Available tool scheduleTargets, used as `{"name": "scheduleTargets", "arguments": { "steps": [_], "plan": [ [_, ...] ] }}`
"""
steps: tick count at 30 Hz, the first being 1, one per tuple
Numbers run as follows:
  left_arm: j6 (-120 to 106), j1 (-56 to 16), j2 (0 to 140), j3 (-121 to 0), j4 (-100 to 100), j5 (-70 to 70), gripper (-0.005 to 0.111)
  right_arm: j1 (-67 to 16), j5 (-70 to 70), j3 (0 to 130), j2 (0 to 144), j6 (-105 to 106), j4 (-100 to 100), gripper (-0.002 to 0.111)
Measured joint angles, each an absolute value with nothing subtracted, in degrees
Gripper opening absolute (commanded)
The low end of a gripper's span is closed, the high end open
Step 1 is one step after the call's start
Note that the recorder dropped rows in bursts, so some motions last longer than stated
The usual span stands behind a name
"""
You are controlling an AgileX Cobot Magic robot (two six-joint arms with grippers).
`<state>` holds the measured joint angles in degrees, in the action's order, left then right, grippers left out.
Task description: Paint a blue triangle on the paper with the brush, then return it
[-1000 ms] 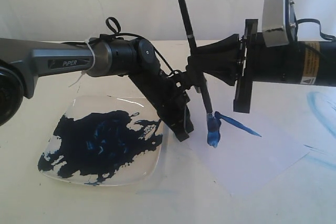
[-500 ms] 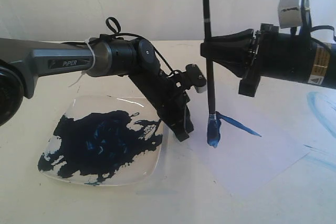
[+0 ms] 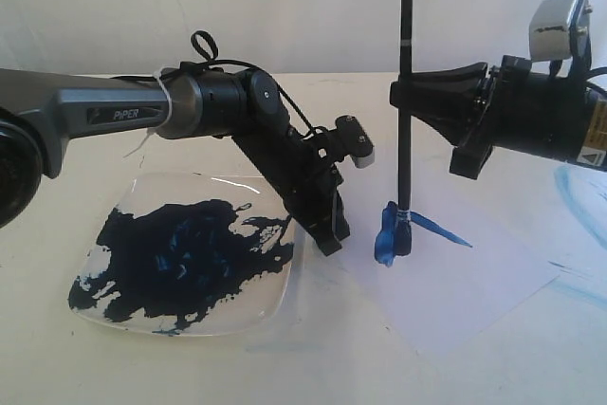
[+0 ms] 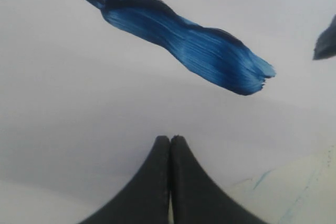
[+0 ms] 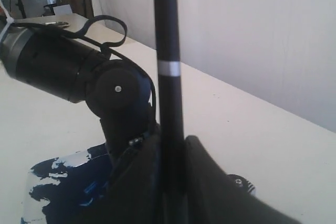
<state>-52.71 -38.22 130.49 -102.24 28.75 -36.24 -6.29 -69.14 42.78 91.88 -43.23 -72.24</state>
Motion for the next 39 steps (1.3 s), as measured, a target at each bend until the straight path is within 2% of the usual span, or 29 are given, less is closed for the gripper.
{"name": "scheduleTargets", "arguments": {
  "steps": [6,39],
  "plan": [
    [-52.7,-38.2,130.5,-102.2,28.7,-36.2,0.000,-8.9,-69.1,42.8,95.0,-38.5,-72.1,0.000],
    [-52.7,-38.2,130.5,-102.2,28.7,-35.6,0.000,-9.1,-69.4,42.8,98.3,-33.2,-70.4,0.000]
  ]
}}
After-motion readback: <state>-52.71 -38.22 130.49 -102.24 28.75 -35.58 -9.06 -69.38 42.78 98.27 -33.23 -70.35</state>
